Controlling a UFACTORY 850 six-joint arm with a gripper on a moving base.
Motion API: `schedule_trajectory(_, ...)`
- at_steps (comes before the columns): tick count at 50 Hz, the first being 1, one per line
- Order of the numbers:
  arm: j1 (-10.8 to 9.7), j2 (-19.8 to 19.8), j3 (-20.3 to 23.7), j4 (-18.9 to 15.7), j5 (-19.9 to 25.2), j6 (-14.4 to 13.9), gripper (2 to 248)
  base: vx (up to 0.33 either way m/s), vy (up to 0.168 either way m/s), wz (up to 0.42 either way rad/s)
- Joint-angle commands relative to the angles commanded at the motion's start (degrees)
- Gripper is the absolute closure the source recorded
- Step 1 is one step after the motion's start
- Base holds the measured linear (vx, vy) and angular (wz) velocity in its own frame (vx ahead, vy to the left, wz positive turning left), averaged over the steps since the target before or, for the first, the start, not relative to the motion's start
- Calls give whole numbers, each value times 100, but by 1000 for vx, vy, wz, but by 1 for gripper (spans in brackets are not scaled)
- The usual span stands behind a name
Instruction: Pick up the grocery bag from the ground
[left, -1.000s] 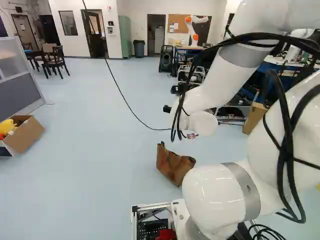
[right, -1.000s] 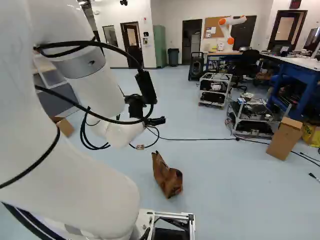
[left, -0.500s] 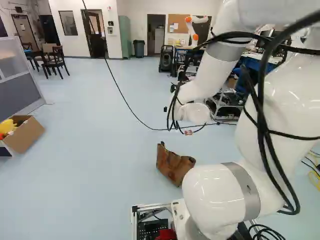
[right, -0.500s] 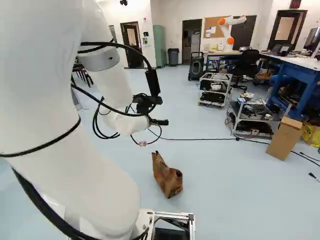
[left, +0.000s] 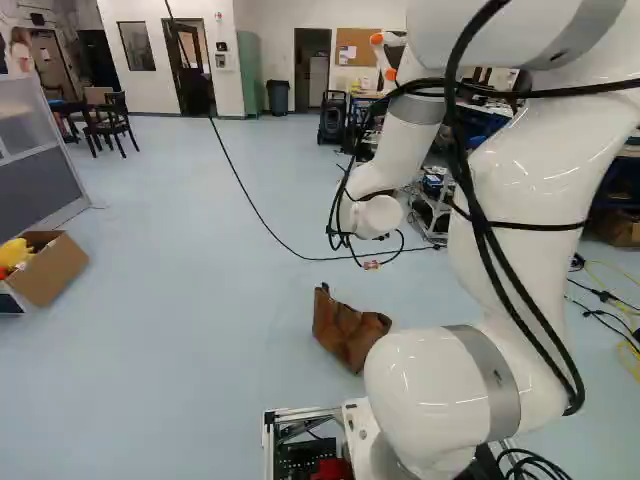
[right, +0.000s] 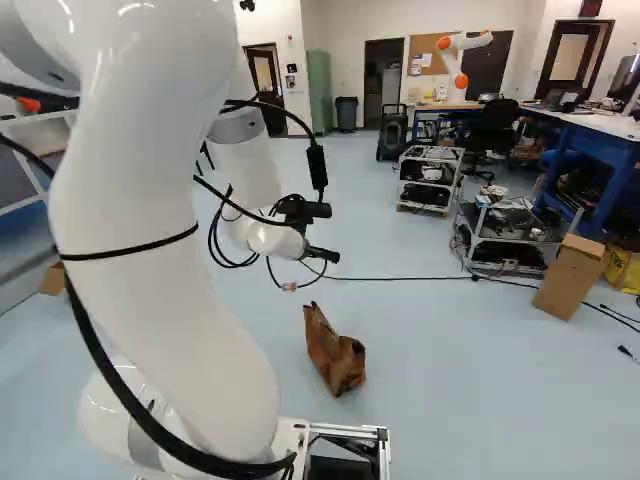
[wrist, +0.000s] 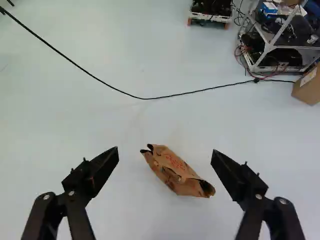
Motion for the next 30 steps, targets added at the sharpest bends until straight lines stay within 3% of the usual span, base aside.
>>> schedule_trajectory(30,-4,-1280,-1110,18,-797,0,3,0,0,0)
